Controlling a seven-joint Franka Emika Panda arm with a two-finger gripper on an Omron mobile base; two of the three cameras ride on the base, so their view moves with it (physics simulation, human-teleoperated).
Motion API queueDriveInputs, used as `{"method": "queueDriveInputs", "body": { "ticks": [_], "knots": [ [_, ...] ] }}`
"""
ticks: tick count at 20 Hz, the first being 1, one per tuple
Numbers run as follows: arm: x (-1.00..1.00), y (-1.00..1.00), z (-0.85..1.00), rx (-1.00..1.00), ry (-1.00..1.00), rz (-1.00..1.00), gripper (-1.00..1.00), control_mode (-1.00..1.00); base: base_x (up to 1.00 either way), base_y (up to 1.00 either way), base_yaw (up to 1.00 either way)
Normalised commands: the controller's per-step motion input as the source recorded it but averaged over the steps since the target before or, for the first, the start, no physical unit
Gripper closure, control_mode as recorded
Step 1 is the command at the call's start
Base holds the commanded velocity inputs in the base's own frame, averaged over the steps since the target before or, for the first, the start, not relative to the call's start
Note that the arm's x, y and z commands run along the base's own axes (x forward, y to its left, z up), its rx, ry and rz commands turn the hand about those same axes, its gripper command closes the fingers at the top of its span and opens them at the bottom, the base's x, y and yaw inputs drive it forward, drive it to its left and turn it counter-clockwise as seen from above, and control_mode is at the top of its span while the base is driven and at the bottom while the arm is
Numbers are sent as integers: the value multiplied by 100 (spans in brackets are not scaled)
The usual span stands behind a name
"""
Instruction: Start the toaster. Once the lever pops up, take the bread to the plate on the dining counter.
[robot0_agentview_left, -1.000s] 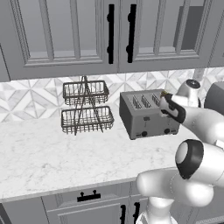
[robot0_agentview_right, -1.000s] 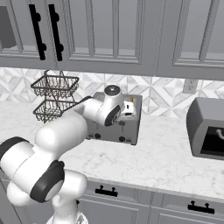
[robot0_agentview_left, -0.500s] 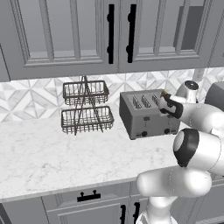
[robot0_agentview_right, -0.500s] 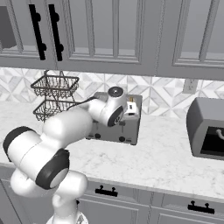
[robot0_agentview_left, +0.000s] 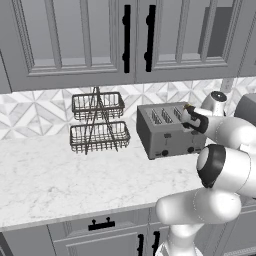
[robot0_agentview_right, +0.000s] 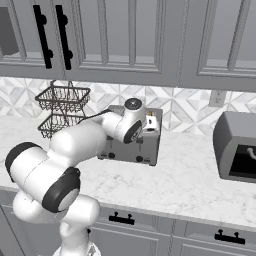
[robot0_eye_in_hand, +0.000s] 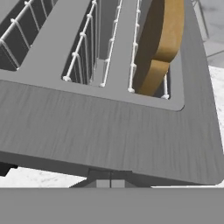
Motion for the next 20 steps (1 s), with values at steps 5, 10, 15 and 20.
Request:
{"method": "queueDriveInputs", "body": {
  "ticks": [5, 10, 15, 20],
  "knots": [
    [-2, 0, -30, 0, 1, 0, 100, -100, 0, 0, 0],
    [-5, 0, -3, 0, 0, 0, 100, -100, 0, 0, 0],
    [0, 0, -14, 0, 0, 0, 100, -100, 0, 0, 0],
    [0, 0, -39, 0, 1, 0, 100, -100, 0, 0, 0]
  ]
}}
